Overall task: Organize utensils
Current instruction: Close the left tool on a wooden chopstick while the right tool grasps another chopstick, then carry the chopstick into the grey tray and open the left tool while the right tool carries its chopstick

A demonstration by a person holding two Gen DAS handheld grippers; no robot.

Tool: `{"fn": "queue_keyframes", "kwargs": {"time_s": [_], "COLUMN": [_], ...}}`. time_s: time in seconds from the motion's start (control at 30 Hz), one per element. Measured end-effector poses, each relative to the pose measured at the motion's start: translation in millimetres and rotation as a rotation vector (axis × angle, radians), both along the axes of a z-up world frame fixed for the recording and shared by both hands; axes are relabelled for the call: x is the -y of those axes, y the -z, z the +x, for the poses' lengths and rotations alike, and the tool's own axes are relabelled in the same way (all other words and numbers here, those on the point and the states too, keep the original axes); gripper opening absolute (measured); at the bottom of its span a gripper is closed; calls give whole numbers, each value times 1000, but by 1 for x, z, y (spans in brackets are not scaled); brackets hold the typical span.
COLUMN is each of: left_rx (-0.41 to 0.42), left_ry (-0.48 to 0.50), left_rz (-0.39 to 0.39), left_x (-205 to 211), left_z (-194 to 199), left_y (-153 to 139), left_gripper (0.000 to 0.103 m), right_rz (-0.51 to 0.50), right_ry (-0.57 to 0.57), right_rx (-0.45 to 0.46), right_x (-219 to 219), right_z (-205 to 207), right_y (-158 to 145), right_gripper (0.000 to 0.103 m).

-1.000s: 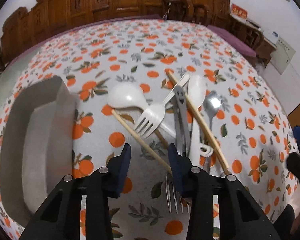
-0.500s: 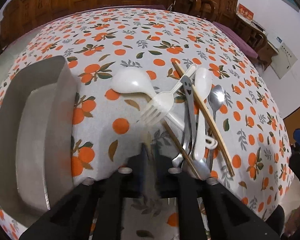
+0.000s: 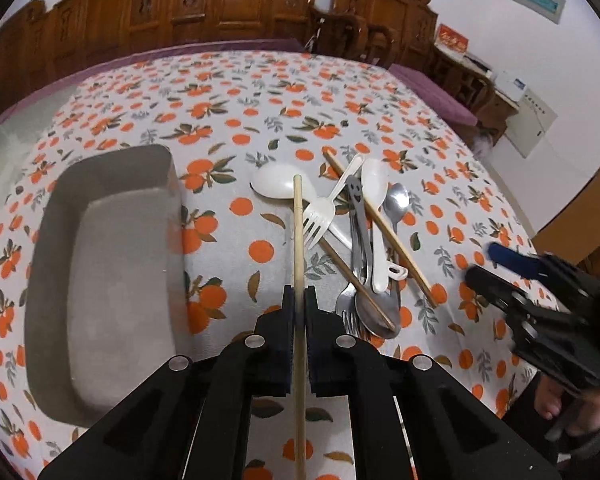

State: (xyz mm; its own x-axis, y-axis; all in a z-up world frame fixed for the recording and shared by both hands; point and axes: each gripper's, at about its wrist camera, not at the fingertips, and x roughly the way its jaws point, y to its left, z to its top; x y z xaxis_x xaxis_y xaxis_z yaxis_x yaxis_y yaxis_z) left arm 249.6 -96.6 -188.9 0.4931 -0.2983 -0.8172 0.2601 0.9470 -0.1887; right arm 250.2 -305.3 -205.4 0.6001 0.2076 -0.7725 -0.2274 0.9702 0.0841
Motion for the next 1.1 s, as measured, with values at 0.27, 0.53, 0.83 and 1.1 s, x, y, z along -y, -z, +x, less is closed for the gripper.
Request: {"fn": "queue_keyframes", "kwargs": {"time_s": [0.27,0.53,0.83,1.1], "left_rx": [42,49,56,96], "left_ry": [27,51,45,28], "left_rz": [-41,-75,-95,-85], "left_x": [-9,-13,-20,-32], "left_z": [-8,-12,-11,-12], "left_y": [-7,-11,-14,-27], "left_gripper": [4,4,4,4], "right_rz": [10,88,74,-16], "right_ry": [-11,33,45,16], "right_rx": [-45,-155,-183,-105], "right_x": [-21,-11,-14,-16], "right_z": [31,61,60,47], "right_y": [15,39,43,11], "right_gripper": [30,18,9,6]}}
